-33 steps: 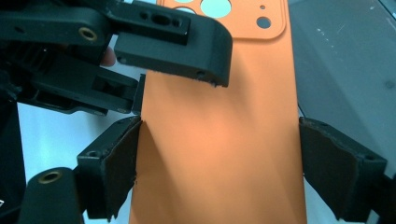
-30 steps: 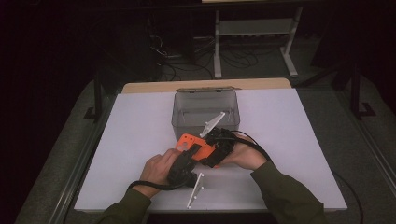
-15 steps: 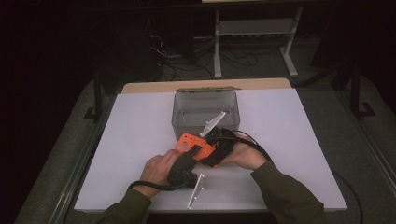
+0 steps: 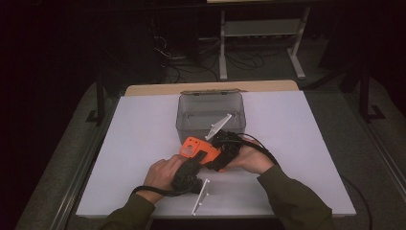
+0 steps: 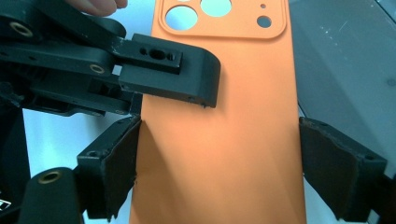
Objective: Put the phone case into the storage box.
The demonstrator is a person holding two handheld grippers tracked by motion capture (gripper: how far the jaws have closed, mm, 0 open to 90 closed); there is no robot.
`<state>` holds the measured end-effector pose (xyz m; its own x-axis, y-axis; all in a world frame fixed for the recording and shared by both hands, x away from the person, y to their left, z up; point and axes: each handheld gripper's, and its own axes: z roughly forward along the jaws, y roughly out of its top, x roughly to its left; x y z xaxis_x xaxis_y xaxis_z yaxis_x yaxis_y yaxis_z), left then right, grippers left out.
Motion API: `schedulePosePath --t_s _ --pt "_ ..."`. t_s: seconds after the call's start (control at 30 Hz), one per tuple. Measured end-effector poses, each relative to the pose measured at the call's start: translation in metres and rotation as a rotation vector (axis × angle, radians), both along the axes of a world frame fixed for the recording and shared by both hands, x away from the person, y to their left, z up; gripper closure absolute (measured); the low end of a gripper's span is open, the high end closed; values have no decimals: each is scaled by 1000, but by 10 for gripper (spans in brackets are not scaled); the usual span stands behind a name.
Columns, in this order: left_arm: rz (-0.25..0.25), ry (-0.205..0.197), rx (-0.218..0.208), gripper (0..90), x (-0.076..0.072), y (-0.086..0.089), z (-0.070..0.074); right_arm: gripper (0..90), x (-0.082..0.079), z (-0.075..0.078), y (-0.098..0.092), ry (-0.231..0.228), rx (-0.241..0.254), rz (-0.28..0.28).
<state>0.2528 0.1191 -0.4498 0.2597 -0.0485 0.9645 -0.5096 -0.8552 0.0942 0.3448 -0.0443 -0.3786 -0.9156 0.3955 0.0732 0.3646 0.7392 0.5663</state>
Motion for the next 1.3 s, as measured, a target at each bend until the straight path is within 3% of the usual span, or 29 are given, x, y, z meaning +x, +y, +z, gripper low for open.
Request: schedulePosePath --t_s 0.4,0.73,1.3 --pt "-4 3 22 721 -1 0 0 156 1 0 0 4 3 -1" --pt "-2 -18 60 745 -2 1 1 155 2 0 -1 22 11 1" --pt "-25 -35 64 792 -3 3 4 153 8 -1 -7 98 75 5"
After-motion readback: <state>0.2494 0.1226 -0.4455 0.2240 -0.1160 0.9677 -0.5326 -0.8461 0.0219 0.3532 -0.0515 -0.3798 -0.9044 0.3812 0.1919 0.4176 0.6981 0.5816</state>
